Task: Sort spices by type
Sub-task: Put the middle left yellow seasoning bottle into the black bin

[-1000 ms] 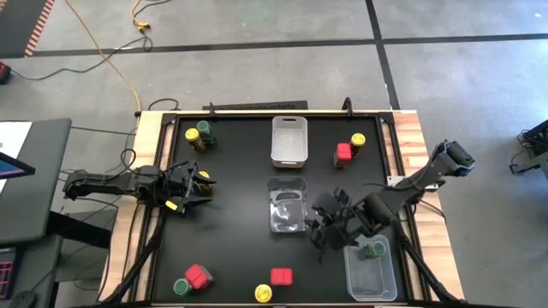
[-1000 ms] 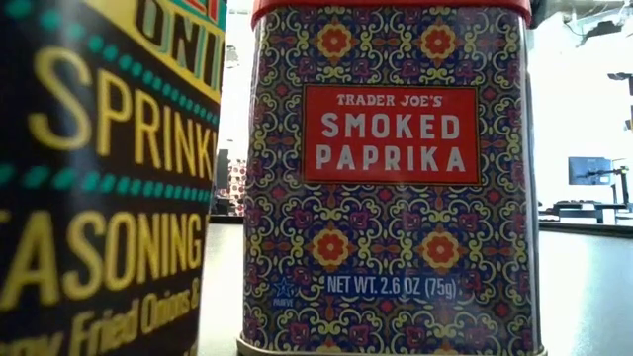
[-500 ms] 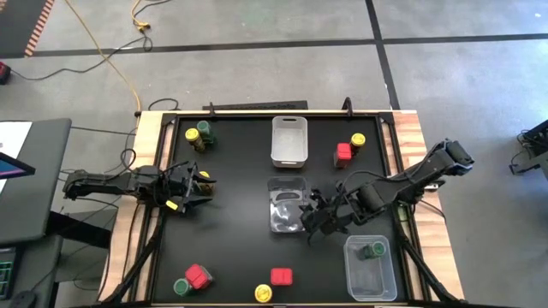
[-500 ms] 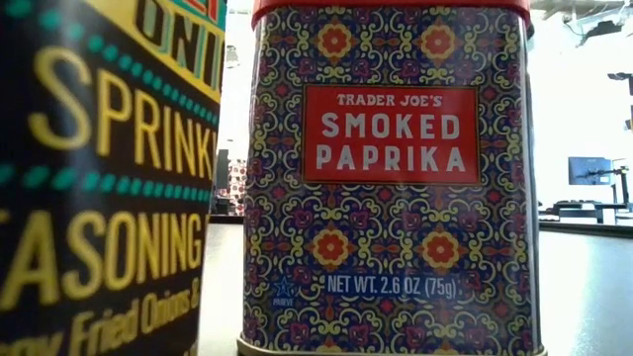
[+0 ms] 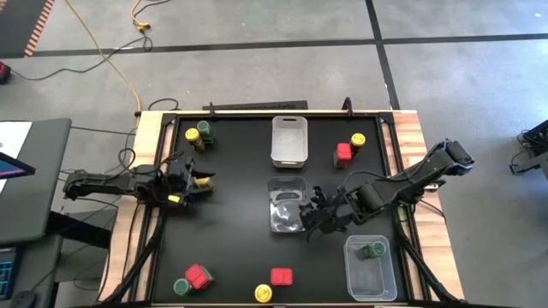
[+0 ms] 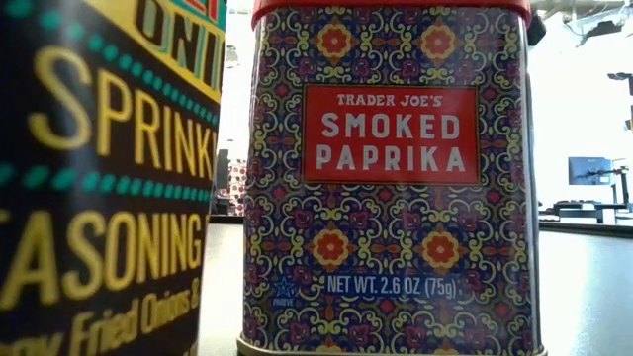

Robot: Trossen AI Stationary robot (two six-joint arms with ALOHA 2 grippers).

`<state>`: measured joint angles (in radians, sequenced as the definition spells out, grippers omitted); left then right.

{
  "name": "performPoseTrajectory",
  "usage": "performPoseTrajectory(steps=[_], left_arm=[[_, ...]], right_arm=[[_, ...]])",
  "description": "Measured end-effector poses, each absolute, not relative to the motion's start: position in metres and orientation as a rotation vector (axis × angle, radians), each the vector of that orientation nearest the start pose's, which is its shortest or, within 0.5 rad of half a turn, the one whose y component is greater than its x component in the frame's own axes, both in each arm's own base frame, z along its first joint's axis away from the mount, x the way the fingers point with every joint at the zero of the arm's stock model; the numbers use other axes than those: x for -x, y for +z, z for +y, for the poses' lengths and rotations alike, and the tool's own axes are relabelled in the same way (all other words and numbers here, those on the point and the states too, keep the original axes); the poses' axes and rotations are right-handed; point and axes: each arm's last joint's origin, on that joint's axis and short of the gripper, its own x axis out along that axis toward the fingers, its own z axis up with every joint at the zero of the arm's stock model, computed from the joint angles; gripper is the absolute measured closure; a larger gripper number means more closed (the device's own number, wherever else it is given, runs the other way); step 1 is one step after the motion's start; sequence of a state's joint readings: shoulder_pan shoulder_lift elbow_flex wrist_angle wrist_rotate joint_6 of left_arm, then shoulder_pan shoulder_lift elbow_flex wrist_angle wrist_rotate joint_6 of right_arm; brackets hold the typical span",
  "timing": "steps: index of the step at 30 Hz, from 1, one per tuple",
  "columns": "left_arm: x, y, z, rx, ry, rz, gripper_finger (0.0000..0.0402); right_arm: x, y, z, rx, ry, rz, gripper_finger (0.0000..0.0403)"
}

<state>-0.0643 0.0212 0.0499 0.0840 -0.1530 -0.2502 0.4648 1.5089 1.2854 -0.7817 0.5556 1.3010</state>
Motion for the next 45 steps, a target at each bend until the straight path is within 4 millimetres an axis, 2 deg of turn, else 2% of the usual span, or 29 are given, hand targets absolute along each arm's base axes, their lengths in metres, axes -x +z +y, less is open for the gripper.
performPoseTrajectory(steps=[5, 11, 17, 23, 27, 31, 35, 40, 45], left_arm=[[-0.089, 0.219, 0.0, 0.258, 0.099, -0.153, 0.0125], [-0.096, 0.248, 0.0, 0.215, 0.147, 0.004, 0.0125], [-0.122, 0.274, -0.001, 0.177, 0.19, 0.18, 0.0125], [-0.153, 0.3, -0.002, 0.169, 0.248, 0.328, 0.0125], [-0.174, 0.315, -0.002, 0.167, 0.285, 0.389, 0.0125], [-0.194, 0.325, -0.001, 0.177, 0.302, 0.402, 0.0125], [-0.208, 0.331, 0.007, 0.258, 0.361, 0.429, 0.0125], [-0.216, 0.333, 0.018, 0.278, 0.437, 0.555, 0.0125], [-0.214, 0.335, 0.026, 0.296, 0.504, 0.693, 0.0125]], right_arm=[[-0.266, 0.29, 0.139, -0.682, -0.609, 0.69, 0.0132], [-0.241, 0.285, 0.157, -0.691, -0.667, 0.727, 0.0133], [-0.212, 0.283, 0.173, -0.634, -0.722, 0.719, 0.0133], [-0.181, 0.282, 0.178, -0.554, -0.768, 0.676, 0.0133], [-0.16, 0.267, 0.165, -0.568, -0.724, 0.598, 0.0133], [-0.146, 0.248, 0.147, -0.618, -0.602, 0.517, 0.0133], [-0.135, 0.235, 0.124, -0.625, -0.451, 0.48, 0.0133], [-0.124, 0.226, 0.097, -0.627, -0.26, 0.453, 0.0133], [-0.118, 0.221, 0.072, -0.651, -0.258, 0.414, 0.0133]])
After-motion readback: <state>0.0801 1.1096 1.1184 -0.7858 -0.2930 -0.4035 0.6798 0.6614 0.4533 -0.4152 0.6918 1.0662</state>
